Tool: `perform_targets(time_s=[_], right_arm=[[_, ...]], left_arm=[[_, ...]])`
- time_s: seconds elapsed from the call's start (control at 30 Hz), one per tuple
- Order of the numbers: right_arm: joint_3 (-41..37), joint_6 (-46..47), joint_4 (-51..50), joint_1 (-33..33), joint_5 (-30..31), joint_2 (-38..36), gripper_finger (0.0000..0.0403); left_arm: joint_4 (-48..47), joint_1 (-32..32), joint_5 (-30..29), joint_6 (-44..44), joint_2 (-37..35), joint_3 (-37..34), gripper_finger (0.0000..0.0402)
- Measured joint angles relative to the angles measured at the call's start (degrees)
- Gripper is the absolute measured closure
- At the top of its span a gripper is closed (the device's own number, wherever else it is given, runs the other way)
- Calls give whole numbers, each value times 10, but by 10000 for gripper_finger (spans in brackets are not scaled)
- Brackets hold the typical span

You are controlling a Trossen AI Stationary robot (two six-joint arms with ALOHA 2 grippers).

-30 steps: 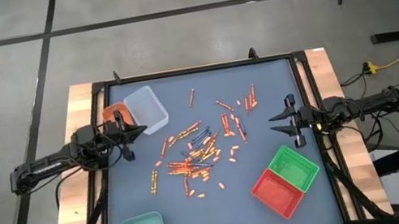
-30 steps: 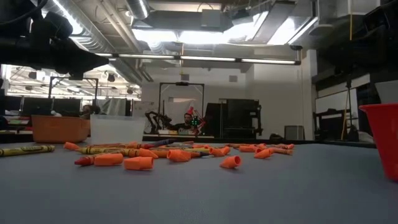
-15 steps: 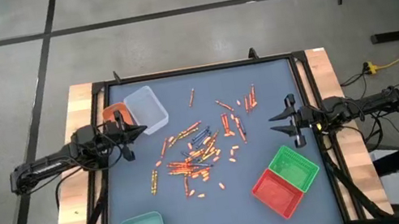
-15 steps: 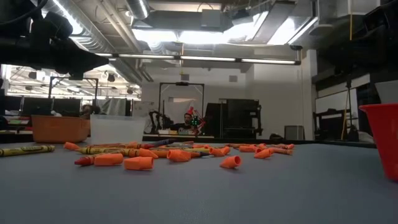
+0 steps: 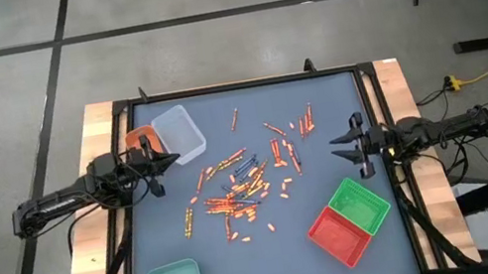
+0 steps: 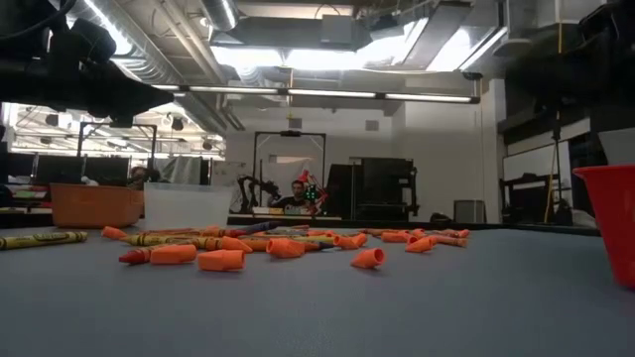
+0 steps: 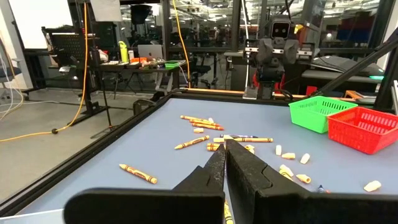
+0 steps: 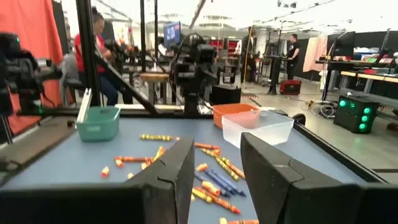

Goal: Sort crayons
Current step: Put the light orange crayon into the green bin

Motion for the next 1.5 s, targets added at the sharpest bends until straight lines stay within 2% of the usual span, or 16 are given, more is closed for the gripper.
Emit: perform_targets(time_s=[0.1, 0.33, 0.57, 0.7, 1.0, 1.07, 1.17, 1.3, 1.5], right_arm=[[0, 13, 23, 0, 13, 0, 272], [0, 44, 63, 0, 142, 0, 272], [1, 68, 144, 0, 205, 24, 272], [1, 56, 211, 0, 235, 78, 272], [78, 55, 208, -7, 445, 240, 272], [92, 55, 207, -25, 470, 270, 272], [114, 61, 200, -66, 469, 310, 272], [138, 116, 157, -143, 439, 368, 272], [180, 231, 52, -288, 304, 446, 272]], left_arm=[[0, 0, 0, 0, 0, 0, 401], [0, 0, 0, 0, 0, 0, 401], [0, 0, 0, 0, 0, 0, 401], [0, 0, 0, 0, 0, 0, 401], [0, 0, 0, 0, 0, 0, 401], [0, 0, 0, 0, 0, 0, 401], [0, 0, 0, 0, 0, 0, 401], [0, 0, 0, 0, 0, 0, 401], [0, 0, 0, 0, 0, 0, 401]])
